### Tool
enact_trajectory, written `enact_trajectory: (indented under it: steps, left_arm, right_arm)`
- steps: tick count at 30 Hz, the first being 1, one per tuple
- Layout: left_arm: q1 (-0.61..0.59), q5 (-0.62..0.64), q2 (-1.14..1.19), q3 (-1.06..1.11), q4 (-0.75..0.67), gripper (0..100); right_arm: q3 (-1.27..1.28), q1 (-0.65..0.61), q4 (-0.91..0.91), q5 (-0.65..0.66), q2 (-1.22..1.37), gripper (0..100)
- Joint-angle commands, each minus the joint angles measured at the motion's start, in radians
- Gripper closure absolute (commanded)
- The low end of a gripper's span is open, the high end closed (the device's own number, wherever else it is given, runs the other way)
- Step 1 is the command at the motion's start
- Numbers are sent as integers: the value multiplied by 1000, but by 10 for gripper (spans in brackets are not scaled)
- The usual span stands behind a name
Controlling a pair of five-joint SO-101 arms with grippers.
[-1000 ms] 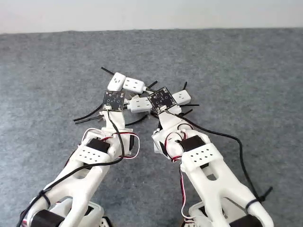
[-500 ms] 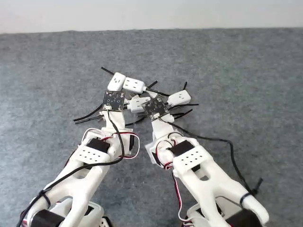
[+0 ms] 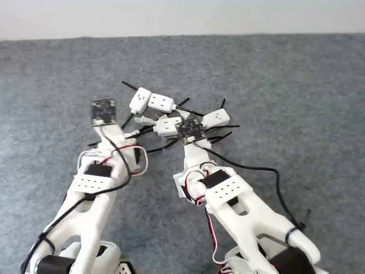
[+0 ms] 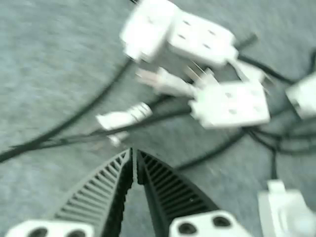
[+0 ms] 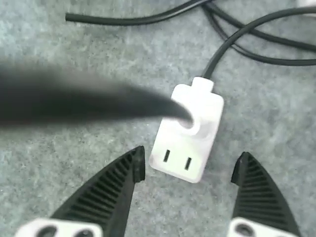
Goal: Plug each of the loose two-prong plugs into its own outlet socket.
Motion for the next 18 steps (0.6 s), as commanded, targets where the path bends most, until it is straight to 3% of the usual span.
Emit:
enact_trajectory:
  steps: [1, 8, 13, 18]
  left_arm:
    - [-68, 112, -32, -45, -31, 986]
    - [-109, 138, -32, -53, -32, 986]
    - [-110, 135, -32, -53, -35, 986]
    - [-110, 133, -25, -53, -37, 985]
  right_arm:
    - [-121, -16, -7, -12, 53, 714]
    - [-176, -10, 16, -12, 125, 723]
    - [-178, 10, 16, 17, 127, 981]
    - [-190, 71, 111, 61, 108, 995]
